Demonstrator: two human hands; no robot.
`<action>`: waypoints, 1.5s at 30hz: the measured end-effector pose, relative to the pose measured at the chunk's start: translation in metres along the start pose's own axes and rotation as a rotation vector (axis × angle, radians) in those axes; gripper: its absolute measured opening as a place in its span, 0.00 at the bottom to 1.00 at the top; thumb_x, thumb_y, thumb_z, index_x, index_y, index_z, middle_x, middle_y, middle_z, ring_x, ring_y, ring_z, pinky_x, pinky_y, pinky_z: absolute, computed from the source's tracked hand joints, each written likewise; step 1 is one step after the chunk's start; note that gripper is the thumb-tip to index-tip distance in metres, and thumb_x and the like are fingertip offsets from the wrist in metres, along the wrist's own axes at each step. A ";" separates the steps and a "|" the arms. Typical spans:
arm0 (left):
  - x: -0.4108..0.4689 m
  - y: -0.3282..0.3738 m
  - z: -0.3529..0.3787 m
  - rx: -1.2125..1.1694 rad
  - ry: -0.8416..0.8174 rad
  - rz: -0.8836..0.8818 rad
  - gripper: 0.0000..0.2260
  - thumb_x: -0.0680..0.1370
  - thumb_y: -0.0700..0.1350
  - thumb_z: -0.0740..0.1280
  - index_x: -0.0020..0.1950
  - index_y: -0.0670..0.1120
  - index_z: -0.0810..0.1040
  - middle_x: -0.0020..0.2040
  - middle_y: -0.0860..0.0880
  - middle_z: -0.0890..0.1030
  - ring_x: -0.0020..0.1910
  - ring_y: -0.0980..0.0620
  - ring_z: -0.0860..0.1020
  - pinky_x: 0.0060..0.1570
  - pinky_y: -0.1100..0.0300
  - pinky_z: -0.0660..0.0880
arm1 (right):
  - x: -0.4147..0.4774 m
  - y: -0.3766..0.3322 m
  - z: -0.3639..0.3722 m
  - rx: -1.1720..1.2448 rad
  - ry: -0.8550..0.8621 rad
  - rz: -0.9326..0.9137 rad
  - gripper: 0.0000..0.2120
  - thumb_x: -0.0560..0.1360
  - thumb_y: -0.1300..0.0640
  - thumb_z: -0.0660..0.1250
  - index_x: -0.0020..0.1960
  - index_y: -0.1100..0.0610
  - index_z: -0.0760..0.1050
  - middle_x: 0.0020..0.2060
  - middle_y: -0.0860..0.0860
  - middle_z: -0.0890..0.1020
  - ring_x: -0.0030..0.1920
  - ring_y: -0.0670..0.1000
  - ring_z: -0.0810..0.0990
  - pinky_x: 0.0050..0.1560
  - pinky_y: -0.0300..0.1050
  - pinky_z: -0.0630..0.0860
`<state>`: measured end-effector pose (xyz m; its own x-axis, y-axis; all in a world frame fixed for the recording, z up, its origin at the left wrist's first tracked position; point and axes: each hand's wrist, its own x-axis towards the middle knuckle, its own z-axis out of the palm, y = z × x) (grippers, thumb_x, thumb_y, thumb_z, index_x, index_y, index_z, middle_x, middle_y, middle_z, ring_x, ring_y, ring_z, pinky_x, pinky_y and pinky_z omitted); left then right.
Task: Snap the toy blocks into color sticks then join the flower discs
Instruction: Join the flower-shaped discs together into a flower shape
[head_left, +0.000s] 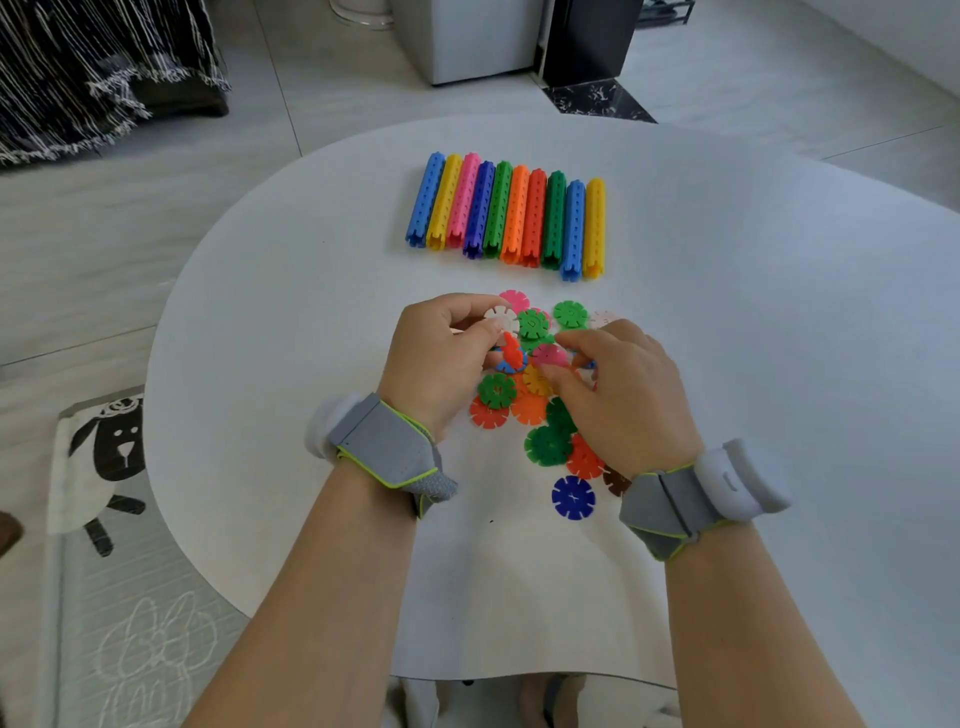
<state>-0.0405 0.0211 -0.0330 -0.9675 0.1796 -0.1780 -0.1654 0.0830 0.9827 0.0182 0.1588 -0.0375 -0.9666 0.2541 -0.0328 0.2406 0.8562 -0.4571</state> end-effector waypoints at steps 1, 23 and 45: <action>-0.001 0.001 0.001 -0.006 -0.015 -0.005 0.09 0.77 0.34 0.64 0.46 0.47 0.81 0.41 0.44 0.80 0.42 0.45 0.80 0.45 0.56 0.81 | 0.001 0.000 0.001 -0.018 0.008 0.006 0.18 0.77 0.44 0.61 0.65 0.47 0.74 0.53 0.47 0.75 0.57 0.52 0.73 0.60 0.50 0.69; -0.001 -0.001 0.002 -0.102 -0.025 -0.021 0.07 0.76 0.34 0.65 0.43 0.45 0.79 0.38 0.43 0.80 0.39 0.46 0.80 0.42 0.55 0.81 | -0.002 -0.012 -0.012 0.643 0.097 0.076 0.03 0.72 0.60 0.71 0.41 0.54 0.80 0.34 0.48 0.84 0.33 0.43 0.83 0.40 0.39 0.80; -0.002 -0.001 0.002 -0.085 -0.042 -0.030 0.08 0.77 0.34 0.64 0.50 0.43 0.82 0.44 0.37 0.82 0.43 0.43 0.82 0.42 0.54 0.81 | -0.002 -0.016 -0.002 0.414 0.181 -0.028 0.01 0.73 0.57 0.70 0.42 0.53 0.80 0.36 0.46 0.83 0.38 0.46 0.83 0.45 0.44 0.80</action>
<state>-0.0375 0.0228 -0.0341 -0.9533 0.2195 -0.2073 -0.2112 0.0060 0.9774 0.0165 0.1454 -0.0289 -0.9325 0.3393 0.1235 0.1236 0.6214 -0.7737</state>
